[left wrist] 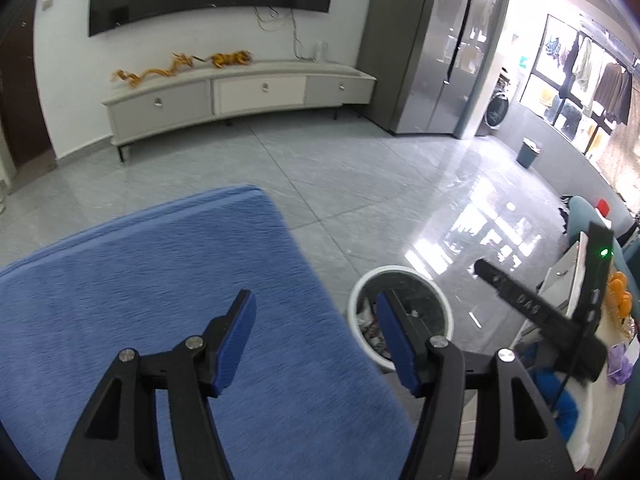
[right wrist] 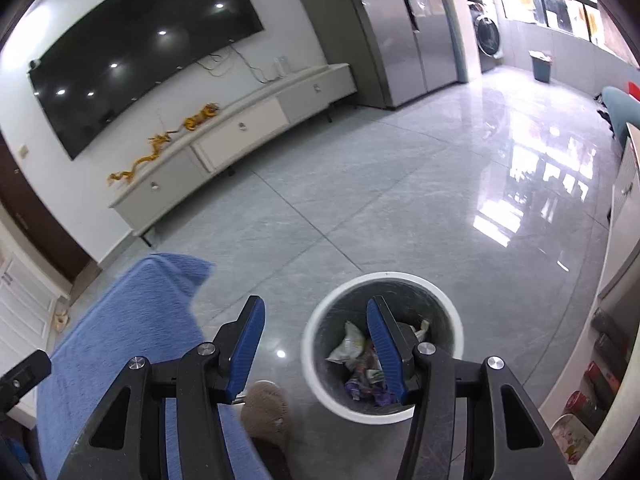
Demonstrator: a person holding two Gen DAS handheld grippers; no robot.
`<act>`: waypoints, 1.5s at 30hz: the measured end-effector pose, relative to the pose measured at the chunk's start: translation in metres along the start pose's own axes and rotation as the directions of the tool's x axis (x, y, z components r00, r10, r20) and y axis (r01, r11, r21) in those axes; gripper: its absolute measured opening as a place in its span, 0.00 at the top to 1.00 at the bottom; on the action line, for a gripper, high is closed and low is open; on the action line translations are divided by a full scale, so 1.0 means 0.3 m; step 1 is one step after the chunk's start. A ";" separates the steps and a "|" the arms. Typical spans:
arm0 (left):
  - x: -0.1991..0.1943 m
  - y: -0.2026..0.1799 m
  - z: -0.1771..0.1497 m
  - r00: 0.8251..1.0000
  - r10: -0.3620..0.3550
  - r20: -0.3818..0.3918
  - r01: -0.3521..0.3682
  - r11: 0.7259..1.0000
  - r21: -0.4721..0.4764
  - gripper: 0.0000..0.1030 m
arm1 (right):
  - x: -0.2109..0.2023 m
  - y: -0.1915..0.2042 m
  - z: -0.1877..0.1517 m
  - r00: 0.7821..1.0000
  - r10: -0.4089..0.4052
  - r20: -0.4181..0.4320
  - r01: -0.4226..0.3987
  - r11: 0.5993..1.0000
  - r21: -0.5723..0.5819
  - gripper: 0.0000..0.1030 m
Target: Collect trash
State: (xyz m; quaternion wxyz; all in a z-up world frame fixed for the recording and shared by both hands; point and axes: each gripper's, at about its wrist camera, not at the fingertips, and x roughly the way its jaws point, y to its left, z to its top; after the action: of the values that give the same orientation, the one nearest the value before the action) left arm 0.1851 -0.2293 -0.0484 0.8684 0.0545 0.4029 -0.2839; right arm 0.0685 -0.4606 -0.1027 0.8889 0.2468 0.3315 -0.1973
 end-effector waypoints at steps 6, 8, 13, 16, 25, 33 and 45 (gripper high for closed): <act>-0.187 0.122 -0.093 0.994 0.087 0.069 -0.084 0.996 -0.043 0.39 | -0.139 0.164 -0.060 0.995 0.092 0.037 -0.088 0.990 -0.109 0.49; -0.254 0.167 -0.132 0.986 0.133 0.101 -0.127 0.990 -0.068 0.37 | -0.187 0.233 -0.089 0.991 0.129 0.047 -0.120 0.979 -0.163 0.48; -0.407 0.276 -0.222 0.948 0.254 0.192 -0.230 0.963 -0.141 0.26 | -0.308 0.389 -0.160 0.975 0.203 0.090 -0.169 0.942 -0.289 0.42; -0.487 0.303 -0.271 0.913 0.327 0.244 -0.292 0.942 -0.167 0.20 | -0.387 0.474 -0.206 0.962 0.242 0.130 -0.182 0.916 -0.358 0.34; -0.638 0.324 -0.389 0.829 0.453 0.329 -0.412 0.891 -0.190 0.19 | -0.522 0.610 -0.346 0.928 0.307 0.212 -0.170 0.855 -0.491 0.20; -0.698 0.343 -0.429 0.773 0.503 0.387 -0.438 0.864 -0.248 0.04 | -0.531 0.657 -0.397 0.917 0.325 0.230 -0.158 0.828 -0.537 0.17; -0.685 0.361 -0.444 0.758 0.516 0.399 -0.437 0.856 -0.277 0.02 | -0.528 0.666 -0.441 0.919 0.314 0.240 -0.137 0.824 -0.550 0.13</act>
State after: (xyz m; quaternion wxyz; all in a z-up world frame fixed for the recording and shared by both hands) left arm 0.0486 -0.0036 -0.0020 0.9831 0.0138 0.1810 -0.0227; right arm -0.0051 -0.1956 -0.0194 0.9810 -0.0015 0.1919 -0.0291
